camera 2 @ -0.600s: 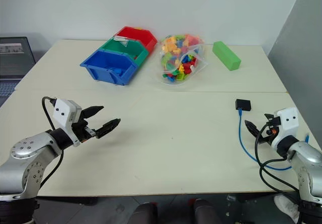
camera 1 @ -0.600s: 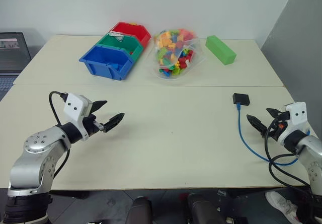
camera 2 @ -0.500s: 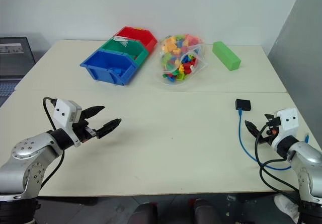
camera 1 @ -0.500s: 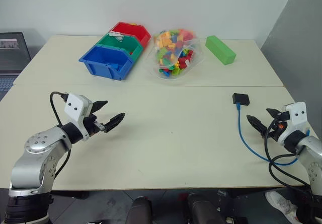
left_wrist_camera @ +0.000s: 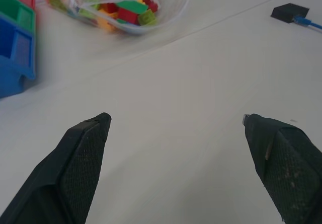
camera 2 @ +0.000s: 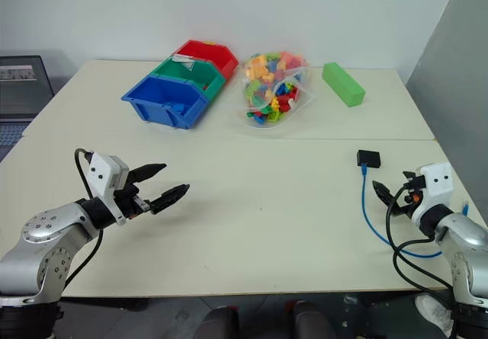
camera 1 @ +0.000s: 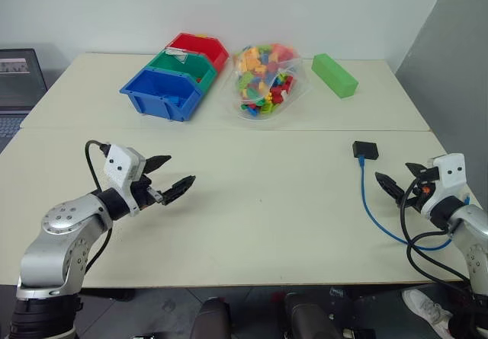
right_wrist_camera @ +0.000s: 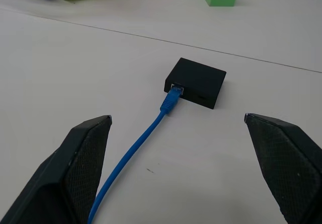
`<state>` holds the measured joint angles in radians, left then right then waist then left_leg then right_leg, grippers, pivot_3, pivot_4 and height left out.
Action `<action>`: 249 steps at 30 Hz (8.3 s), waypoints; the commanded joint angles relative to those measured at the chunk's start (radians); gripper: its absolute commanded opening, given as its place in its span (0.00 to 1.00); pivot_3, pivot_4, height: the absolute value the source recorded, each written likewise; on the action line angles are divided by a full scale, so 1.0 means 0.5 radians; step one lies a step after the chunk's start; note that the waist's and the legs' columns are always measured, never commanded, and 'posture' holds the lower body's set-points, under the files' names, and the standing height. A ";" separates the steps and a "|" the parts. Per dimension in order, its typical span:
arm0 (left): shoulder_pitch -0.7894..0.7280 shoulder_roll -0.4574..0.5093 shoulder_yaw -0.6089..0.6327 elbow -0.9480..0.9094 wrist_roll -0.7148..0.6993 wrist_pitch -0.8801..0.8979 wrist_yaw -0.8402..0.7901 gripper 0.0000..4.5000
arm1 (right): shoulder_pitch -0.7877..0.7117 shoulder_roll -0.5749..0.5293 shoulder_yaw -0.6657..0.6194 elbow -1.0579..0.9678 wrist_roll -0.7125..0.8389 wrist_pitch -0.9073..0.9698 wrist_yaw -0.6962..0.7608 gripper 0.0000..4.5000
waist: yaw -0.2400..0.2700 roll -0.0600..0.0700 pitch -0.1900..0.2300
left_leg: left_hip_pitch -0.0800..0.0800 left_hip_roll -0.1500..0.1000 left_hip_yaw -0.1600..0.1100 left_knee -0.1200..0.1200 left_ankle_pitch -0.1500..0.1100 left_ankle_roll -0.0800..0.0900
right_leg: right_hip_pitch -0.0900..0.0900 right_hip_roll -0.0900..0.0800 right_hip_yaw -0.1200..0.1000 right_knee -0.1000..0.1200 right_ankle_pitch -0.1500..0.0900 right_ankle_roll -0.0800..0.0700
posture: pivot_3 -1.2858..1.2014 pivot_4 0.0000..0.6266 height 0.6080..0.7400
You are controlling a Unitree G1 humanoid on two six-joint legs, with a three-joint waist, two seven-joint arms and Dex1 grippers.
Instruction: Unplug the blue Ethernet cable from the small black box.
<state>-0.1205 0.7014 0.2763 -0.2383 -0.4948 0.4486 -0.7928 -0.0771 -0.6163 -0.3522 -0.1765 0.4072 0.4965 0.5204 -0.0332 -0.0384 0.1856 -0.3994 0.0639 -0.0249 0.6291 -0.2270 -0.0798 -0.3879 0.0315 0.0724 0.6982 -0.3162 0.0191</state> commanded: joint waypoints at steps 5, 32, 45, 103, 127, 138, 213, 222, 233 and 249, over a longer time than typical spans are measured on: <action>-0.154 0.028 -0.068 -0.048 -0.040 -0.037 -0.124 1.00 | 0.042 0.010 -0.026 -0.168 0.002 0.040 -0.065 1.00 | 0.001 0.000 0.000 | 0.000 0.000 0.000 0.000 0.000 0.000 | 0.000 0.000 0.000 0.000 0.000 0.000 | 0.52 0.24 1.00; -0.355 0.051 -0.454 -0.117 -0.093 0.027 -0.474 1.00 | -0.617 0.575 0.353 0.458 -0.483 0.148 -0.867 0.92 | -0.002 0.003 0.001 | -0.003 0.000 0.001 0.000 0.000 0.000 | -0.003 0.001 0.000 -0.001 0.006 -0.010 | 0.52 0.24 1.00; -0.328 0.029 -0.435 -0.047 -0.064 -0.003 -0.443 1.00 | -0.683 0.591 0.391 0.573 -0.516 0.147 -0.855 0.23 | -0.003 0.004 0.001 | -0.002 0.000 0.001 0.000 0.000 0.000 | -0.003 0.001 0.000 0.000 0.006 -0.010 | 0.52 0.24 1.00; -0.814 -0.005 -0.259 0.363 -0.970 1.231 -0.472 0.17 | -1.212 0.036 1.416 0.511 -1.078 -2.443 0.609 0.00 | -0.010 0.009 0.005 | -0.001 0.000 -0.003 0.003 0.000 -0.001 | -0.001 0.000 -0.004 0.004 0.006 -0.011 | 0.52 0.24 1.00; -0.841 0.081 -0.499 0.435 -0.585 0.723 -1.068 0.17 | -0.976 0.108 1.165 -0.291 0.766 0.375 0.623 0.58 | 0.000 0.009 0.005 | -0.002 0.000 -0.004 0.004 0.000 0.000 | -0.002 0.001 -0.004 0.005 0.006 -0.011 | 0.52 0.24 1.00; -0.846 0.088 -0.473 0.425 -0.588 0.747 -1.058 0.17 | -0.995 0.259 1.115 -0.262 0.796 0.622 0.602 0.58 | 0.000 0.009 0.005 | -0.004 0.000 -0.004 0.003 0.000 0.001 | -0.003 0.001 -0.005 0.003 0.005 -0.008 | 0.52 0.24 1.00; -0.805 0.091 -0.485 0.345 -0.616 0.799 -1.069 0.17 | -1.003 0.365 0.956 -0.100 0.822 0.952 0.767 0.27 | -0.003 0.009 0.006 | -0.004 0.000 -0.003 0.001 0.000 0.001 | -0.003 0.001 -0.005 0.000 0.000 0.000 | 0.52 0.24 1.00; -0.811 0.081 -0.479 0.357 -0.623 0.801 -1.060 0.17 | -0.986 0.325 0.998 -0.132 0.782 0.929 0.825 0.00 | -0.003 0.009 0.006 | -0.004 0.000 -0.003 0.001 0.000 0.001 | -0.003 0.001 -0.005 0.000 0.000 0.000 | 0.52 0.24 1.00; -0.817 0.097 -0.457 0.377 -0.620 0.821 -1.057 0.17 | -0.973 0.246 1.016 -0.109 0.727 0.887 0.887 0.00 | -0.003 0.009 0.006 | -0.005 0.000 -0.003 0.001 0.000 0.001 | -0.003 0.001 -0.005 -0.001 0.000 0.000 | 0.52 0.24 1.00; -0.771 0.147 -0.437 0.374 -0.613 0.797 -1.052 0.17 | -0.906 0.148 0.898 -0.163 0.819 0.905 0.857 0.00 | -0.003 0.009 0.006 | -0.005 0.000 -0.003 0.001 0.000 0.001 | -0.003 0.001 -0.005 -0.001 0.000 0.000 | 0.52 0.24 1.00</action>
<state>-0.5038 0.7377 -0.0099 -0.0700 -0.8025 0.8646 -1.3201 -0.5390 -0.5103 0.1687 -0.2404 0.7994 0.9222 0.9683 -0.0348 -0.0338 0.1885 -0.4017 0.0639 -0.0265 0.6294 -0.2272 -0.0794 -0.3896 0.0322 0.0700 0.6977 -0.3163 0.0191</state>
